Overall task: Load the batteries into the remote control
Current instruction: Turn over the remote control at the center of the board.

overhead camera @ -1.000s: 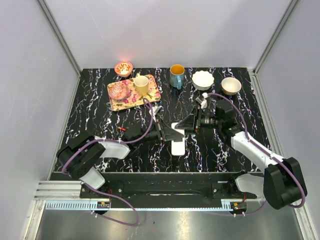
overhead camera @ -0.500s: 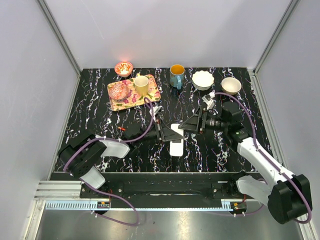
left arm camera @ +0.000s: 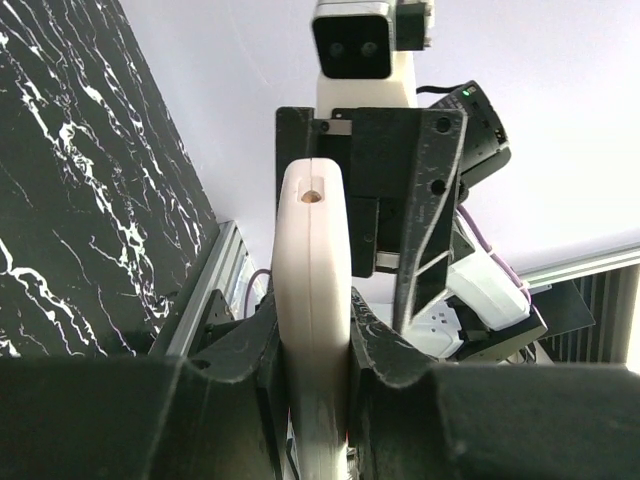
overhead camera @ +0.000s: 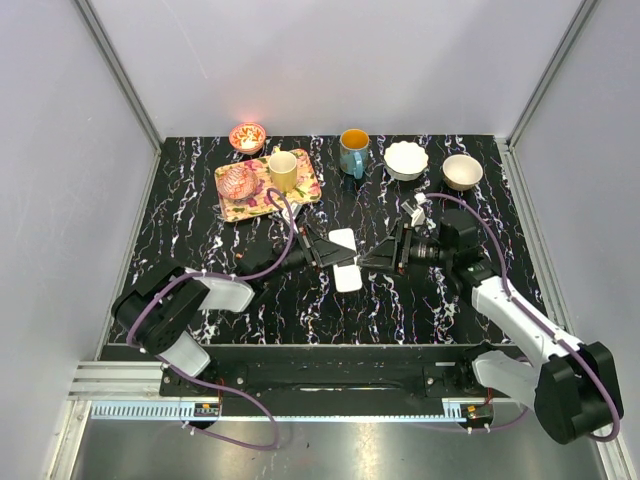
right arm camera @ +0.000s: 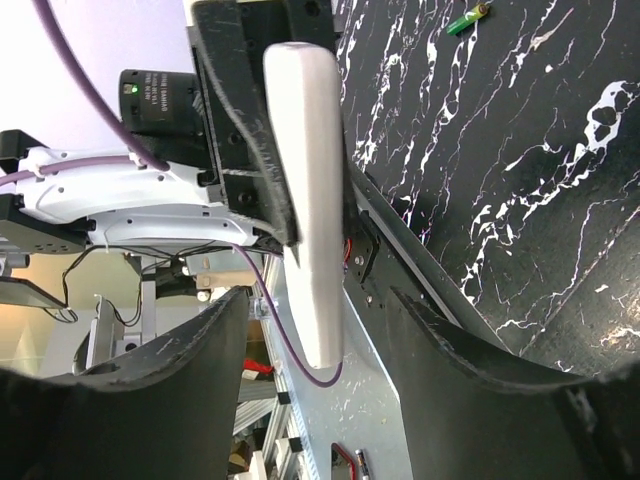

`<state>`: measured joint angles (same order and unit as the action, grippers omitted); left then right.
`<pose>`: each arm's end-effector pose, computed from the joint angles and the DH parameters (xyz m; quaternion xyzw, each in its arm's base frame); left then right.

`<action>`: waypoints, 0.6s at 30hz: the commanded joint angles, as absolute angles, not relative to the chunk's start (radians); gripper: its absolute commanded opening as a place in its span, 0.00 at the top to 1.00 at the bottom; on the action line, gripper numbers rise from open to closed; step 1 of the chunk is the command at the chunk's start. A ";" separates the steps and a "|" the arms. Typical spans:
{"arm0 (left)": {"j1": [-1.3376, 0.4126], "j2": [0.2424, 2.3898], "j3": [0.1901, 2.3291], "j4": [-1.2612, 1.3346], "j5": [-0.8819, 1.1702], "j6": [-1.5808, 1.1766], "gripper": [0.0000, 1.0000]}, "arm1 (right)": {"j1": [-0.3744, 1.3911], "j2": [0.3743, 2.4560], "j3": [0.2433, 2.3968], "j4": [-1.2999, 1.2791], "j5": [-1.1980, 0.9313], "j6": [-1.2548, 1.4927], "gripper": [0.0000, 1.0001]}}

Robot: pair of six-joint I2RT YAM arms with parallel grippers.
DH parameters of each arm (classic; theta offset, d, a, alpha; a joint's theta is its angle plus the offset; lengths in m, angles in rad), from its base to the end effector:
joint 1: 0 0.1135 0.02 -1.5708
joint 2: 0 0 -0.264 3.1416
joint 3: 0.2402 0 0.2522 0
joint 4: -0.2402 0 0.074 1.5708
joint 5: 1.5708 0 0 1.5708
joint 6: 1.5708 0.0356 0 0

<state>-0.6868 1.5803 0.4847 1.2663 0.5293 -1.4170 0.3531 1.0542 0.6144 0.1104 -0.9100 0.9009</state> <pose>0.2137 -0.1985 0.2049 -0.0351 0.6523 -0.7246 0.2197 0.2037 0.1050 0.2620 -0.0484 0.7726 0.5960 0.2133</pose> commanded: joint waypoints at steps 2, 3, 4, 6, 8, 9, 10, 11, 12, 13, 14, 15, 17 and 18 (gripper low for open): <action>-0.686 1.539 0.541 1.396 0.506 -1.396 1.00 | 0.370 1.092 0.630 0.175 -0.948 0.891 0.41; -0.686 1.543 0.543 1.397 0.505 -1.399 1.00 | 0.376 1.101 0.640 0.175 -0.948 0.887 0.45; -0.687 1.548 0.552 1.397 0.508 -1.401 1.00 | 0.385 1.118 0.644 0.172 -0.948 0.882 0.46; -0.687 1.557 0.563 1.394 0.512 -1.405 1.00 | 0.391 1.132 0.647 0.184 -0.946 0.884 0.47; -0.690 1.563 0.581 1.391 0.518 -1.405 1.00 | 0.399 1.147 0.650 0.216 -0.950 0.894 0.47; -0.692 1.568 0.586 1.384 0.522 -1.405 1.00 | 0.403 1.152 0.655 0.221 -0.948 0.899 0.47; -0.695 1.572 0.594 1.382 0.522 -1.404 1.00 | 0.408 1.163 0.660 0.222 -0.942 0.899 0.47; -0.698 1.574 0.597 1.382 0.525 -1.404 1.00 | 0.408 1.167 0.663 0.236 -0.940 0.902 0.47; -0.701 1.583 0.603 1.385 0.526 -1.405 1.00 | 0.410 1.173 0.667 0.250 -0.940 0.913 0.47; -0.706 1.588 0.604 1.388 0.528 -1.407 1.00 | 0.410 1.187 0.667 0.265 -0.940 0.925 0.50; -0.707 1.591 0.607 1.390 0.526 -1.408 1.00 | 0.411 1.193 0.667 0.302 -0.945 0.934 0.51; -0.709 1.598 0.610 1.394 0.526 -1.411 1.00 | 0.414 1.203 0.670 0.319 -0.951 0.955 0.53; -0.712 1.606 0.614 1.399 0.525 -1.413 1.00 | 0.425 1.226 0.670 0.368 -0.969 0.974 0.63; -0.712 1.612 0.618 1.404 0.523 -1.417 1.00 | 0.426 1.230 0.670 0.379 -0.974 0.986 0.70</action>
